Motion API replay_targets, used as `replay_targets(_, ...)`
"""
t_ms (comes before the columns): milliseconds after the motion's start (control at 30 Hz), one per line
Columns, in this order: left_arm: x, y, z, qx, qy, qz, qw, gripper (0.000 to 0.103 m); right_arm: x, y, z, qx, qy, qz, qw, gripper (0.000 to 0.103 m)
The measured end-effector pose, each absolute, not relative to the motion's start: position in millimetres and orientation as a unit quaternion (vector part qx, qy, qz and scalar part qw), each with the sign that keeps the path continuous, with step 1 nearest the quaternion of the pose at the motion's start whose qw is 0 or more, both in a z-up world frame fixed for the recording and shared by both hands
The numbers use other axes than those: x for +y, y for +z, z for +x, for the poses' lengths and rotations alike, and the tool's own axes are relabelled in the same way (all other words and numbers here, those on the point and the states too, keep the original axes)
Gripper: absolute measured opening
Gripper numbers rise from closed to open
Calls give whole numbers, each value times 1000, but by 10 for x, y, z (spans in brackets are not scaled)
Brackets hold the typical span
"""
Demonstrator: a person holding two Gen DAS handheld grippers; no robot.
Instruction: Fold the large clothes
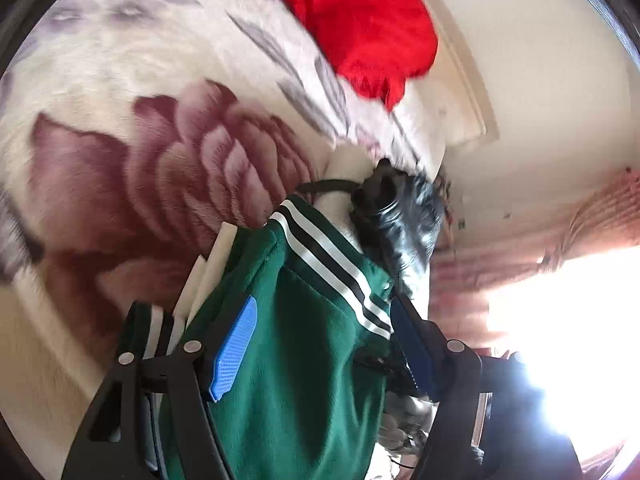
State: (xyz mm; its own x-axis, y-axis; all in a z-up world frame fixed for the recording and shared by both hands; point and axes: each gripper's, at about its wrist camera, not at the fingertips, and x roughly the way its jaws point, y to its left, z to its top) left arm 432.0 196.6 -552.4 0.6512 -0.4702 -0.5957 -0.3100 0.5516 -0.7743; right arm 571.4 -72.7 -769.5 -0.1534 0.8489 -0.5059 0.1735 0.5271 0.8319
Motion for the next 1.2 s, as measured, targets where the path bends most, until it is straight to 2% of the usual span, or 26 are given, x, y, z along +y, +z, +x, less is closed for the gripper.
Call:
replay_targets(167,1908,-5587,3834,411,7,-483,773,67,-439,-7727,5833,690,344,357,528,103)
replay_targets(200,1918,-5606,3715,408,18,-487,772,67,-444,-7698,5816,684,342,362,533,98)
replay_targets(233,1912,-5638,3640,407,24,-489,771,67,-473,-7673,5789,678,340,372,535,69)
replay_targets(267,1910,-5640,3570,409,27,-488,771,67,-532,-7653,5743,672,332,391,534,56)
replay_targets(333,1892,-5631,3403,417,41,-482,769,67,-682,-7579,5548,657,292,438,540,43)
replay_targets(433,1900,-5560,3180,421,39,-489,763,67,-955,-7458,5004,620,215,528,539,36)
replay_targets(567,1901,-5360,3003,423,28,-490,762,67,-1317,-7303,3841,521,96,693,489,35)
replay_targets(667,1836,-5251,2929,445,17,-467,764,67,-1352,-7216,2956,487,21,750,446,36)
replay_targets(833,1705,-5342,2731,493,14,-427,758,67,-1377,-7478,2291,588,-22,701,403,68)
replay_targets(933,1538,-5463,2638,522,16,-395,755,67,-1599,-7295,2365,629,10,652,424,69)
replay_targets(1067,1308,-5620,2595,560,43,-315,765,67,-2017,-6699,2538,670,16,542,508,74)
replay_targets(1167,1256,-5885,2531,582,84,-274,761,67,-2506,-6263,3050,685,21,446,576,78)
replay_targets(1200,1264,-5967,2484,587,100,-266,758,67,-2554,-6141,3185,679,30,412,607,85)
